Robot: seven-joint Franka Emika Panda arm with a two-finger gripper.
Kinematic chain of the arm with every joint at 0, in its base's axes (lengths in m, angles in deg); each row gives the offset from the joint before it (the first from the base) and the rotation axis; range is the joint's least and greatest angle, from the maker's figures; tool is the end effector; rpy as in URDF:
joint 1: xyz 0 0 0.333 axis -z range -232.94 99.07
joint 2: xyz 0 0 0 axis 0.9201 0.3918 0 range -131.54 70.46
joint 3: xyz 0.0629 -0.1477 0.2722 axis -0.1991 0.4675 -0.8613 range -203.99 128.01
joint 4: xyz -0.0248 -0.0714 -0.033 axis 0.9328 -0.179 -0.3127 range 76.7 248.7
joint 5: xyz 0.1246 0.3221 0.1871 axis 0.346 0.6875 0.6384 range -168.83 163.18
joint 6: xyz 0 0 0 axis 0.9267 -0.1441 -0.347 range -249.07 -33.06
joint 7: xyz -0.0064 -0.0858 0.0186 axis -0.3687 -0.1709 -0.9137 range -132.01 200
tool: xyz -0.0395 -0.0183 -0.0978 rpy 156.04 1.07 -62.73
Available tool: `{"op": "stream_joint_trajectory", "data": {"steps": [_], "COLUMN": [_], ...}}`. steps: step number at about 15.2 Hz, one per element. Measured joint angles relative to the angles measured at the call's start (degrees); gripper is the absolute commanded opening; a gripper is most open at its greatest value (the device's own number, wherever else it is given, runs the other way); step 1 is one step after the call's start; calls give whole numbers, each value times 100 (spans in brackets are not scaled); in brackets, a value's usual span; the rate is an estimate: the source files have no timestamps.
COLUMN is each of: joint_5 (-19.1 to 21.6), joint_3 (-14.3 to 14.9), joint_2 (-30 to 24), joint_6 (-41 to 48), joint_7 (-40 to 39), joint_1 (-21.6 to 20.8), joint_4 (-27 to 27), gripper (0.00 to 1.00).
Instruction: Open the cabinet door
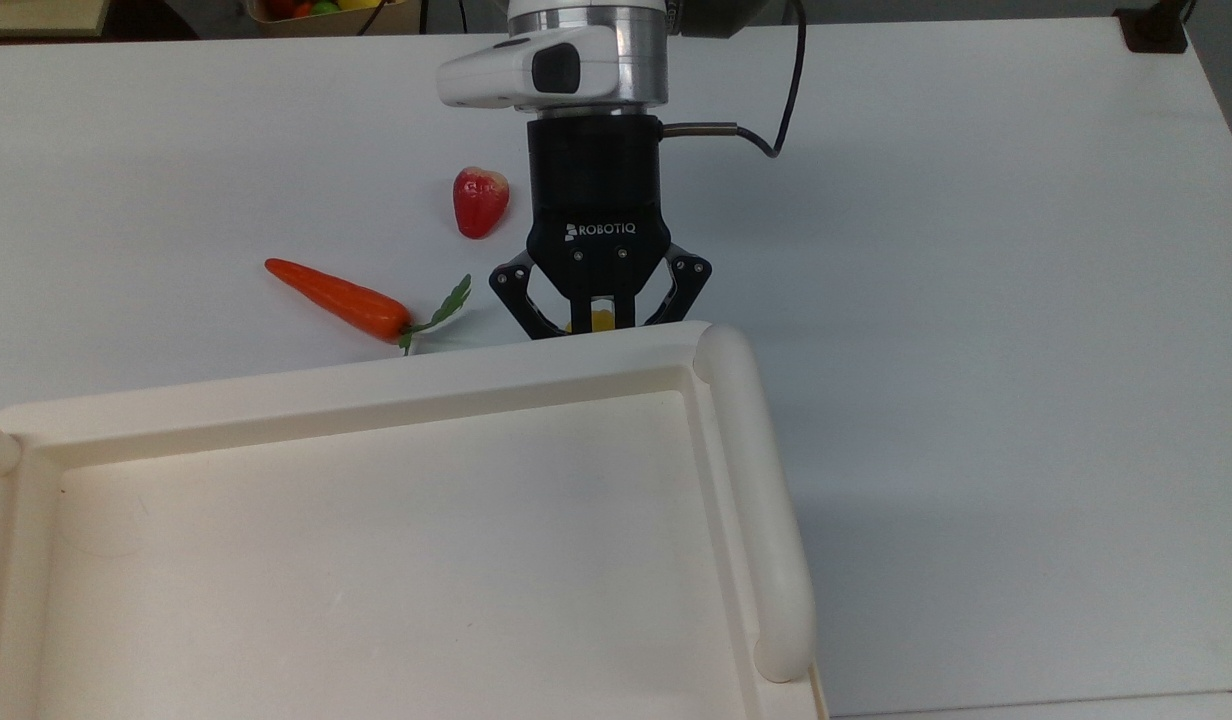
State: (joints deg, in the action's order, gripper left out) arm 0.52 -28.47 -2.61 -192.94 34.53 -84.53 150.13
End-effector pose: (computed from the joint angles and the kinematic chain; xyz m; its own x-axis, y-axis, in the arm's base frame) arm 0.7381 0.1346 0.5623 0.5821 0.0926 0.8078 0.1388 -0.9902 0.0135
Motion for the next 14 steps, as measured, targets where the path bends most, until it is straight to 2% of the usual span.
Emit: {"op": "stream_joint_trajectory", "data": {"steps": [6,14], "joint_5": [0,-2], "joint_3": [0,40], "joint_2": [-194,-793], "joint_6": [108,1532], "joint_7": [0,-33], "joint_1": [-14,2], "joint_4": [234,439], "gripper": [0,0]}}
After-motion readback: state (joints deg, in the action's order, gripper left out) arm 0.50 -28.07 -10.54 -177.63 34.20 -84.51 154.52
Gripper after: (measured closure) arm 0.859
